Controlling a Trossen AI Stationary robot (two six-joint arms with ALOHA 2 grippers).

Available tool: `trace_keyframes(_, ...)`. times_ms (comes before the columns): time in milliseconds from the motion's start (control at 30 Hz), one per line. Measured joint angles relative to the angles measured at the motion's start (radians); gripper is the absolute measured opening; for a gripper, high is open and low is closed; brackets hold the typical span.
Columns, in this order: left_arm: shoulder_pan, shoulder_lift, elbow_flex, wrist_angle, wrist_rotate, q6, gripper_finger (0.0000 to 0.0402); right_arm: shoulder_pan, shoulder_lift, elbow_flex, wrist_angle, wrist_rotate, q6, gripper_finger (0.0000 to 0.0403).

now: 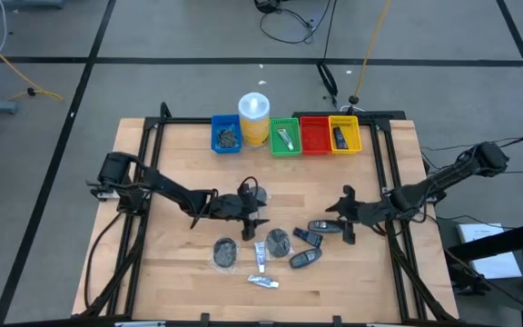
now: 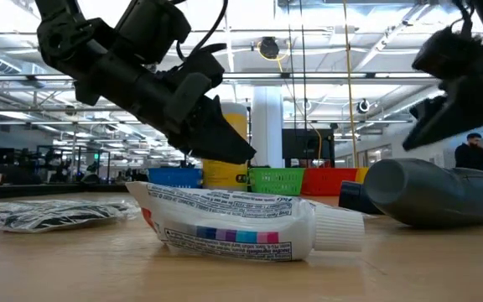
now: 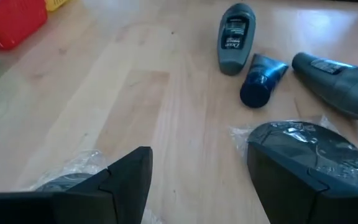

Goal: Pick & Place Travel size toiletries
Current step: Put the deodorant into the red basket

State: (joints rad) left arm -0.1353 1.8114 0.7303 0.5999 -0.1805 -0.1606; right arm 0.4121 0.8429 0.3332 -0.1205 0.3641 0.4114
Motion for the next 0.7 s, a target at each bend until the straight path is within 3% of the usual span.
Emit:
trace_keyframes(67, -0.003, -0.001, 0.000, -0.001, 0.000, 0.002, 0.0257, 0.002, 0.000, -0.016, 0.012, 0.000, 0.055, 0.0169)
trace_keyframes(333, -0.002, -0.001, 0.000, -0.029, -0.002, 0.001, 0.0257, -0.018, -0.002, -0.205, 0.324, -0.003, 0.139, 0.0177)
trace_keyframes(533, 0.007, -0.002, 0.000, -0.029, -0.003, 0.001, 0.0257, -0.025, -0.013, -0.221, 0.339, -0.006, 0.142, 0.0246)
trace_keyframes(700, 0.013, -0.002, 0.000, -0.033, -0.004, 0.001, 0.0257, -0.024, -0.003, -0.221, 0.328, -0.083, 0.097, 0.0295)
